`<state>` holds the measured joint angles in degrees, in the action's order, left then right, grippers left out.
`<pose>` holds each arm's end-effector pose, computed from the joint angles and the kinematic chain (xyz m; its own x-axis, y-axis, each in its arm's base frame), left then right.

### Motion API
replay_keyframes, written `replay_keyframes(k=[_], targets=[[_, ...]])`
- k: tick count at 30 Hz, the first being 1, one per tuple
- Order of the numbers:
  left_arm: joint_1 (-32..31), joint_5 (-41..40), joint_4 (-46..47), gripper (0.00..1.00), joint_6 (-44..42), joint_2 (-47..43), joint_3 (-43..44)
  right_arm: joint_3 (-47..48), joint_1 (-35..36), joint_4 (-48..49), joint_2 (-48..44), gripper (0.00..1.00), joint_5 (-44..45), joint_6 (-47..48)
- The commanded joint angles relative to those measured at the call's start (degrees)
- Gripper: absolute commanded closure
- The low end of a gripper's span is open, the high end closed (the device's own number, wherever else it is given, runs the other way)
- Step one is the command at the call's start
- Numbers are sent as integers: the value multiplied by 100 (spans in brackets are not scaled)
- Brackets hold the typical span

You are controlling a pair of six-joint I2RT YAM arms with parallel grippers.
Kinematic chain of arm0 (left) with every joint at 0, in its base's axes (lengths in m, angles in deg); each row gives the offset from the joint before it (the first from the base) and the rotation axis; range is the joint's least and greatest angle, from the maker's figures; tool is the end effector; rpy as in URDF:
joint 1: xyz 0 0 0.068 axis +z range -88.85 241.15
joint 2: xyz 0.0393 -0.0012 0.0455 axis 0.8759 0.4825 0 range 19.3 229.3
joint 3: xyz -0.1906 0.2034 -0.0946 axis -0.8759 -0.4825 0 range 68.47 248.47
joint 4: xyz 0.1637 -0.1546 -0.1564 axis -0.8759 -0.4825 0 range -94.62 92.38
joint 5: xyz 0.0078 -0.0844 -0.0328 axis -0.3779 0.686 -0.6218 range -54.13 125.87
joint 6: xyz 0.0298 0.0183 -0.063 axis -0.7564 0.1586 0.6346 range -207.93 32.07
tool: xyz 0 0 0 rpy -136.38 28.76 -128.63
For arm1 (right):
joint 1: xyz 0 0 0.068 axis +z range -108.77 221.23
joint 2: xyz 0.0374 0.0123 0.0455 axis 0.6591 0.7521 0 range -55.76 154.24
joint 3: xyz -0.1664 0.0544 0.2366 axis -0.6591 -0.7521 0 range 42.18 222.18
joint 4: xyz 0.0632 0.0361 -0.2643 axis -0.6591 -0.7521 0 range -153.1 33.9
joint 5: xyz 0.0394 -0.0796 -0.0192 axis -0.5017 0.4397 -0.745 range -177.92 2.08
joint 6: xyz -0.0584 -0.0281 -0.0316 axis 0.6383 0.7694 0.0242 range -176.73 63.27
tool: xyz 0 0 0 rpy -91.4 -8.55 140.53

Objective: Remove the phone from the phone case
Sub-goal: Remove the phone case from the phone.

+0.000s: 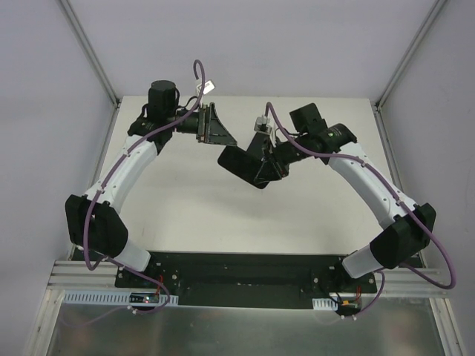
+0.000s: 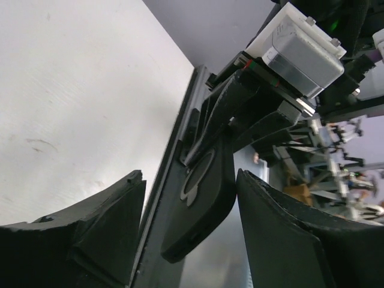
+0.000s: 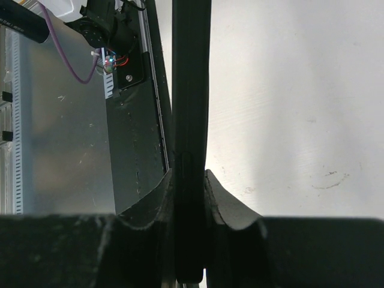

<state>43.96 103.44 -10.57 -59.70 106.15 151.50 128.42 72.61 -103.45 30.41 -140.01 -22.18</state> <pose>0.3265 -0.1588 0.4140 -0.6961 0.0264 -0.7175 0.7139 0.1311 -0.6878 0.2609 0.2143 0.3781 -0.0761 -0.4545 -0.8875 -0.9956 -0.0144 0.0927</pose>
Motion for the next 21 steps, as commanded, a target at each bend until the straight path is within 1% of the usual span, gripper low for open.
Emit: replay_keyframes(k=[1, 3, 4, 9, 14, 16, 18, 21], targets=[[32, 309, 2135, 40, 1885, -221, -470, 297, -44, 68, -338, 100, -152, -18], [32, 327, 2743, 41, 2430, -212, -725, 297, -53, 77, -338, 100, -134, -27], [23, 327, 2919, 42, 2555, -212, -831, 297, -53, 86, -347, 100, -117, -35], [14, 344, 3132, 45, 2723, -291, -1007, 341, -88, 139, -320, 100, -99, -141], [23, 423, 3579, 37, 3004, -361, -1192, 341, -132, 270, -250, 100, -152, -343], [23, 467, 3746, 36, 3074, -379, -1253, 341, -140, 288, -215, 100, -178, -361], [23, 485, 3782, 35, 3084, -397, -1271, 324, -149, 314, -189, 100, -196, -396], [23, 511, 3800, 37, 3057, -397, -1324, 324, -149, 341, -188, 100, -213, -431]])
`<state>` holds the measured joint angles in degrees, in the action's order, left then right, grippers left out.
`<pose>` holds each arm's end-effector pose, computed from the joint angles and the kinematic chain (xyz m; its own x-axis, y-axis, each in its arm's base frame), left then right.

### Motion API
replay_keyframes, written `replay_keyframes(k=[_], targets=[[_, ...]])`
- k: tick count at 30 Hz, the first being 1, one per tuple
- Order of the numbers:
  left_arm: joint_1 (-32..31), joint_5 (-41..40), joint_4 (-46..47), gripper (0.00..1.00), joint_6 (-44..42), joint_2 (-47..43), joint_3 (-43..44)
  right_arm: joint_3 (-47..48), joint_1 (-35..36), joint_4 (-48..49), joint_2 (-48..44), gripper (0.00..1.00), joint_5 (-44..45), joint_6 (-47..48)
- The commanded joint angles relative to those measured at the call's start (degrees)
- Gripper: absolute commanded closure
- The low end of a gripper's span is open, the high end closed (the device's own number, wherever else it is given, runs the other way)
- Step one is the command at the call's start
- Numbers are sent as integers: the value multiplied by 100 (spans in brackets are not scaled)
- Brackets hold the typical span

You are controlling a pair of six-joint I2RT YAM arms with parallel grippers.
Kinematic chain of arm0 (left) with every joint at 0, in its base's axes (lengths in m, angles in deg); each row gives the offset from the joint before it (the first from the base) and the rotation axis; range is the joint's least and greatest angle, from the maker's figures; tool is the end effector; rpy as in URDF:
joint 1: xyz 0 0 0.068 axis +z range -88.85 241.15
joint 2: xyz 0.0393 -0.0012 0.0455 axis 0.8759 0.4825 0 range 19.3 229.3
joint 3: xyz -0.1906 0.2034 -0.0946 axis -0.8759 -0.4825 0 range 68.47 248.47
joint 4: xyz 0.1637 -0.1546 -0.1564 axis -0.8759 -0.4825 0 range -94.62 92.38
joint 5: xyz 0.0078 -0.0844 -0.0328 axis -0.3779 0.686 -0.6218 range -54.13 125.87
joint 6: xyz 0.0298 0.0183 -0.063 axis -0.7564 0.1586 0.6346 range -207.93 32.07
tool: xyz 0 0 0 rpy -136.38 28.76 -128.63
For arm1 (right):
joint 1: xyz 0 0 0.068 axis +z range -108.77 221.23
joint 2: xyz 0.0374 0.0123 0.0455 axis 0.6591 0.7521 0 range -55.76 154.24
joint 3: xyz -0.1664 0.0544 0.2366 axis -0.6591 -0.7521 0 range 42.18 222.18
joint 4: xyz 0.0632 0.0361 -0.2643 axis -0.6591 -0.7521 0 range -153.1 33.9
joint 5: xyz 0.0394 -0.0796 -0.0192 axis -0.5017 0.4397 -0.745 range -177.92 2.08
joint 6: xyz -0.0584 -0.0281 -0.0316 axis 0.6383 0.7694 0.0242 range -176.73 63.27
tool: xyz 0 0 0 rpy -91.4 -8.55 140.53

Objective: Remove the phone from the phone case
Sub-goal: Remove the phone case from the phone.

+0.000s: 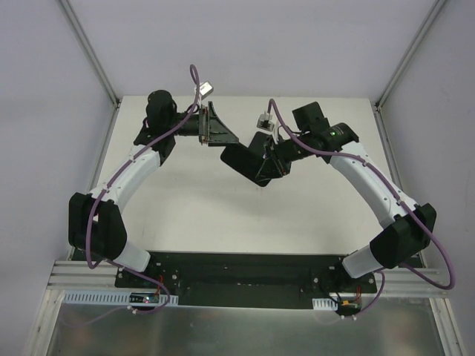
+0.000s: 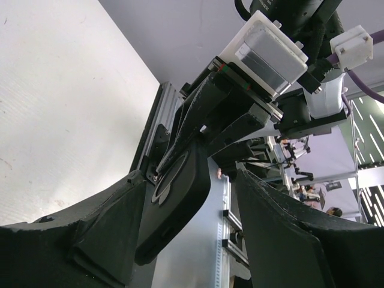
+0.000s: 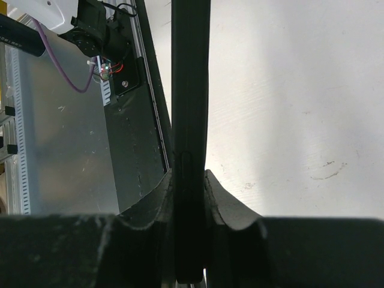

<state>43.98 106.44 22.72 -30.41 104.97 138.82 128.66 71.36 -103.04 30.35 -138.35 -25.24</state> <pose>0.3245 -0.1592 0.3966 -0.7951 -0.0481 -0.6046 0.6053 0.0000 -0.7960 0.2672 0.2083 0.3794 -0.1292 -0.4597 -0.8786 -0.9916 0.0527 0.1183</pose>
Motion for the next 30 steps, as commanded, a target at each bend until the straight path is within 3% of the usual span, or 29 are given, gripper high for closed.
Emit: replay_keyframes(k=[1, 16, 24, 30], targets=[[21, 212, 488, 39, 128, -279, -74, 300, -25, 308, -182, 100, -379, -125], [-85, 89, 1015, 58, 628, -165, -328, 265, -33, 387, -147, 100, -318, -160], [-216, -78, 1622, 78, 1350, 20, -250, 212, 89, 387, -155, 100, 77, -64], [-357, -411, 1684, 100, 1876, 257, -460, 334, 265, 343, -112, 100, 490, 24]])
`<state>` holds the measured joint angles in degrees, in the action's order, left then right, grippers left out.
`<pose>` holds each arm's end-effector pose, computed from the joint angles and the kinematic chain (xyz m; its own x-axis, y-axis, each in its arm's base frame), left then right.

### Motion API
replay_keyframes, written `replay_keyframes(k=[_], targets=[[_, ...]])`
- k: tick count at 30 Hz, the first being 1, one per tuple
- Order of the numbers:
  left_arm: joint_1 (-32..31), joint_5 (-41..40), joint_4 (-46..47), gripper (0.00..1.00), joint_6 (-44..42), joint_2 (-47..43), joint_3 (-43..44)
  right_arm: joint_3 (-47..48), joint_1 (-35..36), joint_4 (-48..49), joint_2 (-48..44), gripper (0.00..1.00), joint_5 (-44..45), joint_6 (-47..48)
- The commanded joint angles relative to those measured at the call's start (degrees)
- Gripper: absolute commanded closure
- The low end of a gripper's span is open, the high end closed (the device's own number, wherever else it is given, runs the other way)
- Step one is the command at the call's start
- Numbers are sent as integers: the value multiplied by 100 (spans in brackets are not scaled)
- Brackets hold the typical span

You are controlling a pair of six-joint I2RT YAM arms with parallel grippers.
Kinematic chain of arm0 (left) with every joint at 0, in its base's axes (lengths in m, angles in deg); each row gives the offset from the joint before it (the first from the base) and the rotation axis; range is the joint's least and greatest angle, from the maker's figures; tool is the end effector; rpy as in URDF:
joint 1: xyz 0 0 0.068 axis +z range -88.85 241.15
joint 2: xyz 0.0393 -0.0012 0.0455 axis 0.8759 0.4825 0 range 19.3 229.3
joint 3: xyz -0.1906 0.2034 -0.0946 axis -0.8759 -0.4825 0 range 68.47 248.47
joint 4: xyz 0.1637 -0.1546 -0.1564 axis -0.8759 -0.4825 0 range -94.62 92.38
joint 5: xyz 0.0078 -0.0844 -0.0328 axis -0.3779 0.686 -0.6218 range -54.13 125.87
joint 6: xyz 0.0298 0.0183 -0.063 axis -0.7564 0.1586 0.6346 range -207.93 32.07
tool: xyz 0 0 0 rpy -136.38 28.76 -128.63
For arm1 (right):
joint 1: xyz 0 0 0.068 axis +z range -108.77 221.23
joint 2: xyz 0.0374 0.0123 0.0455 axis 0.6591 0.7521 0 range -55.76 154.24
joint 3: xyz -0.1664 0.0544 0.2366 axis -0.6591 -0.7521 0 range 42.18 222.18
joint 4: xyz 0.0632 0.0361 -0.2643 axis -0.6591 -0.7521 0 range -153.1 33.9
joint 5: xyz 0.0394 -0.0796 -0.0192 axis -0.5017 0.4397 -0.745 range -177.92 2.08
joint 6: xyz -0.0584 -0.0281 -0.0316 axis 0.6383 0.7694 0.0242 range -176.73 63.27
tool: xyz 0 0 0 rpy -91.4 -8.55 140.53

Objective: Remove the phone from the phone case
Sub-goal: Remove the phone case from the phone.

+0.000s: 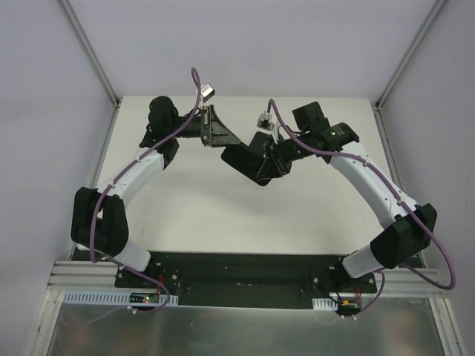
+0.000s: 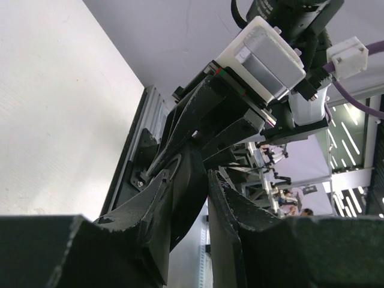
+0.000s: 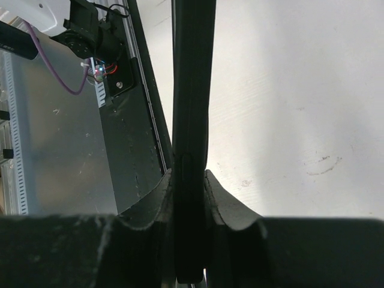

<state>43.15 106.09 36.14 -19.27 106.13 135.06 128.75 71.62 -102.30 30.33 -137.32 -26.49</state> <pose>0.3241 -0.1644 0.3881 -0.8270 -0.0628 -0.5587 0.5618 -0.0530 -0.8256 0.2680 0.2097 0.3804 -0.1375 -0.4605 -0.8769 -0.9905 0.0710 0.1181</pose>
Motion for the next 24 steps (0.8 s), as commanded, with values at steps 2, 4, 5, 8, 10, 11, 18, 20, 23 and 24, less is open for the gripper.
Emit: replay_keyframes(k=[2, 4, 5, 8, 10, 11, 18, 20, 23, 24], targets=[[-292, -508, 351, 100, 990, 229, -189, 343, 274, 269, -109, 100, 519, 175], [-301, -710, 368, 100, 1280, 317, -339, 370, 300, 269, -127, 100, 660, 167], [-301, -781, 421, 100, 1464, 370, -426, 379, 309, 269, -136, 100, 721, 175], [-327, -965, 491, 100, 1869, 484, -673, 458, 336, 243, -153, 100, 889, 175], [-371, -1088, 491, 100, 2115, 537, -831, 519, 344, 225, -153, 100, 959, 175], [-397, -1132, 448, 100, 2220, 554, -884, 554, 336, 208, -162, 100, 985, 167], [-722, -1168, 122, 100, 2660, 800, -999, 818, 353, 155, -92, 100, 1073, 158], [-810, -1151, 175, 100, 2792, 879, -972, 879, 371, 111, -74, 100, 1100, 175], [-881, -1115, 306, 100, 2959, 985, -920, 950, 380, 76, -57, 100, 1144, 184], [-889, -1107, 350, 100, 2977, 1003, -902, 959, 380, 58, -74, 100, 1161, 193]])
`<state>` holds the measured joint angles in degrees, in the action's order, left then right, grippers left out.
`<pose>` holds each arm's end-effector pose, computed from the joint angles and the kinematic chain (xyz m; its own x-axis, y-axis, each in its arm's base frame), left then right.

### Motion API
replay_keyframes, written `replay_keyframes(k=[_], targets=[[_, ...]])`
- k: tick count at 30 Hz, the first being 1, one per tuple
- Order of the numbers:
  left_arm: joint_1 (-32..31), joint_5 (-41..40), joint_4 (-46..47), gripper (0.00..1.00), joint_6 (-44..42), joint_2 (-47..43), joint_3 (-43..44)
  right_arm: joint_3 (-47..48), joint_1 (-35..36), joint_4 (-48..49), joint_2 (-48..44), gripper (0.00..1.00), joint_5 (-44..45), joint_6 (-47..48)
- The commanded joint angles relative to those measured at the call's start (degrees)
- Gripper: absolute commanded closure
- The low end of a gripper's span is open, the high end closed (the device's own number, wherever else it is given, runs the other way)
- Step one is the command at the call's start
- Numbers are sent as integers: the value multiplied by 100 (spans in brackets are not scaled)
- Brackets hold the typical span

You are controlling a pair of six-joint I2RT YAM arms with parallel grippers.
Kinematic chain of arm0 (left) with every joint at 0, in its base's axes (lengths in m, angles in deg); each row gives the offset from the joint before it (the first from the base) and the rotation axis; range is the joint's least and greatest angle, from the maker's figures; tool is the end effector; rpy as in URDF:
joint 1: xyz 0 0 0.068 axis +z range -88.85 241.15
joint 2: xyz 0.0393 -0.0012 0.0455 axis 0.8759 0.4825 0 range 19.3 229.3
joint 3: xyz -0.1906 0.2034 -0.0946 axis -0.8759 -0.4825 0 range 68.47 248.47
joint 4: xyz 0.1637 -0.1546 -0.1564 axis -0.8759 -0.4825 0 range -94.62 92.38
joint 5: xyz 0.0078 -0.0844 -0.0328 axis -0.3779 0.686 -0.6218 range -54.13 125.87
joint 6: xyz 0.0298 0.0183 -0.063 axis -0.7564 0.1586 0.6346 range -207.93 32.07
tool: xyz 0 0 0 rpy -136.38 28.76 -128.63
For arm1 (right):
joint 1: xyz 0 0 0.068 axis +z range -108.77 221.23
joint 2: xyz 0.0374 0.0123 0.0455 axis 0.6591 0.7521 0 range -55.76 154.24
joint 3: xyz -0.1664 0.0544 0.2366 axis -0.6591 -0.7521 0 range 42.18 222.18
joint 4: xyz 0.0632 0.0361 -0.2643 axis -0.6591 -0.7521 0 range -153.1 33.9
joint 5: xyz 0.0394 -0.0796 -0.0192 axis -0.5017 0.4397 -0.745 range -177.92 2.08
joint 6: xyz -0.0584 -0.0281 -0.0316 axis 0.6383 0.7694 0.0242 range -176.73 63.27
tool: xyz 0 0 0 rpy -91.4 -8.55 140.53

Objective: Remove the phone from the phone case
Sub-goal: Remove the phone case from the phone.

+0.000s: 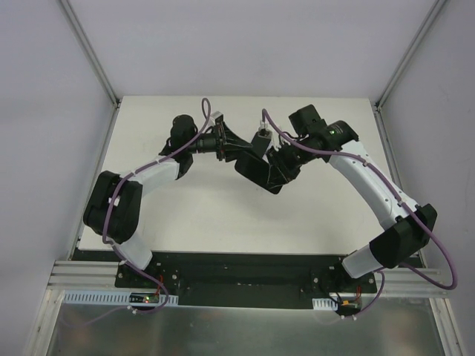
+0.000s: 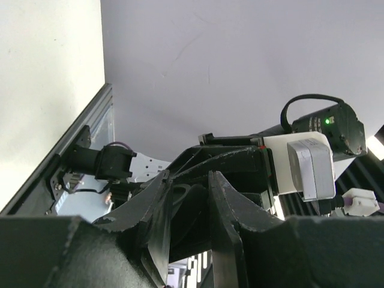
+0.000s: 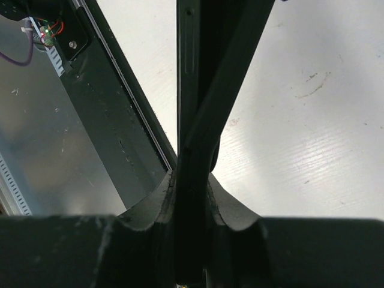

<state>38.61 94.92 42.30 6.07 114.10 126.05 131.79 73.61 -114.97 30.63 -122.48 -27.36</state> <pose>0.3412 -0.1970 0.2950 -0.9890 -0.1450 0.0294 -0.0255 -0.0282 -0.9993 0.2573 0.2033 0.3719 -0.2588 -0.6423 -0.7214 -0.9618 0.2400 0.1314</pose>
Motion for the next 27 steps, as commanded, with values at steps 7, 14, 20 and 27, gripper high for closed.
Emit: replay_keyframes(k=[7, 14, 20, 27], targets=[[-435, 256, -300, 100, -29, 214, 428, 471, 120, 1343, -184, 100, -366, 289], [-426, 967, -555, 100, -1443, 161, 1132, 269, -240, 1554, -272, 100, -945, -18], [-382, 1390, -1784, 93, -3077, -76, 1378, 119, -460, 1774, -324, 100, -1316, -273], [-259, 1645, -2331, 77, -3836, -278, 1554, -57, -522, 1932, -368, 100, -1386, -396]])
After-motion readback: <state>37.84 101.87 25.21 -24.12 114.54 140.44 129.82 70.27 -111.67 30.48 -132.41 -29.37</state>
